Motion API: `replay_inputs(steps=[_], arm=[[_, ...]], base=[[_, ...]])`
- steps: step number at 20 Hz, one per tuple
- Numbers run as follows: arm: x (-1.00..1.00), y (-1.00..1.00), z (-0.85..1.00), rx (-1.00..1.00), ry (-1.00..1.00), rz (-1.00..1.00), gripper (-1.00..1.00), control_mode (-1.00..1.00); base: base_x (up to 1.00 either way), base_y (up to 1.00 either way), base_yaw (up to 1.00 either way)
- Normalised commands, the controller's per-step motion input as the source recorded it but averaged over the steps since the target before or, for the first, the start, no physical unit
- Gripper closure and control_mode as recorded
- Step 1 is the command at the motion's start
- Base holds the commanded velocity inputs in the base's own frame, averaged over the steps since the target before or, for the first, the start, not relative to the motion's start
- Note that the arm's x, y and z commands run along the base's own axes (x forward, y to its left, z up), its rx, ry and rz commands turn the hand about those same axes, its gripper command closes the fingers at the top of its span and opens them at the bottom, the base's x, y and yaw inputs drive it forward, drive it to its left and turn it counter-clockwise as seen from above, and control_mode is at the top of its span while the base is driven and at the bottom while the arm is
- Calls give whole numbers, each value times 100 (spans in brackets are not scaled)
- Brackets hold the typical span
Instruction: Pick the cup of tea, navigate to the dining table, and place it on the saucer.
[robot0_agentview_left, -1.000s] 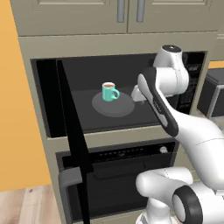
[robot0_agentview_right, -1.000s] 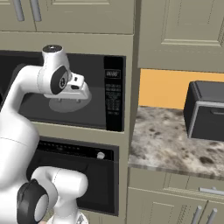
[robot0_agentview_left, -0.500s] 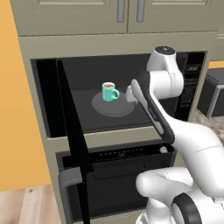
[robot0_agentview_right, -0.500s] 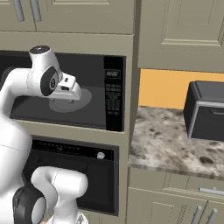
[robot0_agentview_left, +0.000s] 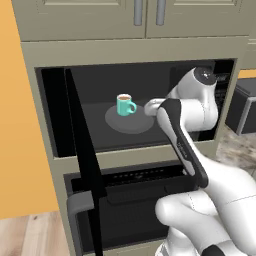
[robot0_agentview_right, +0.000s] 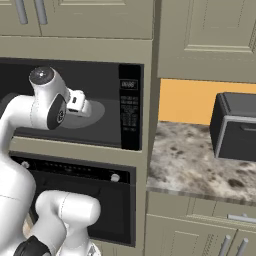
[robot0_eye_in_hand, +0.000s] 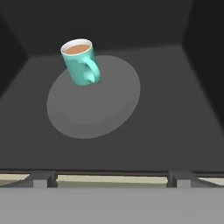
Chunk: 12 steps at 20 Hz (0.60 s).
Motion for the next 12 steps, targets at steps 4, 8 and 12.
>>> replay_inputs(steps=[4,8,12], arm=[[48,24,0,6,-11,4,-100,-100],[25,20,2,2,-8,9,-100,-100],[16,20,5,-4,-10,18,-100,-100]], base=[[0,0,0],[0,0,0],[0,0,0]])
